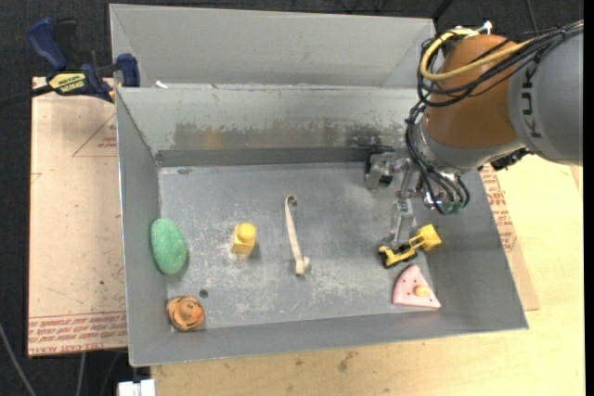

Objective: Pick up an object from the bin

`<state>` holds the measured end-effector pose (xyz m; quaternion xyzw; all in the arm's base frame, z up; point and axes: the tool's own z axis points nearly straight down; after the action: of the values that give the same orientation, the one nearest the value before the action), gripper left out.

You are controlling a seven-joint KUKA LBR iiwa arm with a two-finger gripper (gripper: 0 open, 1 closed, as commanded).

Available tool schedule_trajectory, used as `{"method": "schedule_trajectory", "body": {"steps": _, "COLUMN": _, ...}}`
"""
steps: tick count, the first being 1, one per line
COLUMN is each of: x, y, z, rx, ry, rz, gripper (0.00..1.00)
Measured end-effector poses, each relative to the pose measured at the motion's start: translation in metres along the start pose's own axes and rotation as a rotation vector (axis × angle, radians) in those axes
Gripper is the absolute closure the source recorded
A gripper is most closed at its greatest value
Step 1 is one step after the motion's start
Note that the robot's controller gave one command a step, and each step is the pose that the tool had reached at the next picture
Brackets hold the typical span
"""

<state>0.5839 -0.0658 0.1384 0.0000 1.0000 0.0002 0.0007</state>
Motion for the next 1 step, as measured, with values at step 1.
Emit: {"method": "schedule_trajectory", "body": {"steps": 1, "x": 0.009, "y": -0.0426, "z": 0.0426, "rx": -0.001, "ry": -0.008, "rz": -0.147, "gripper": 0.0}}
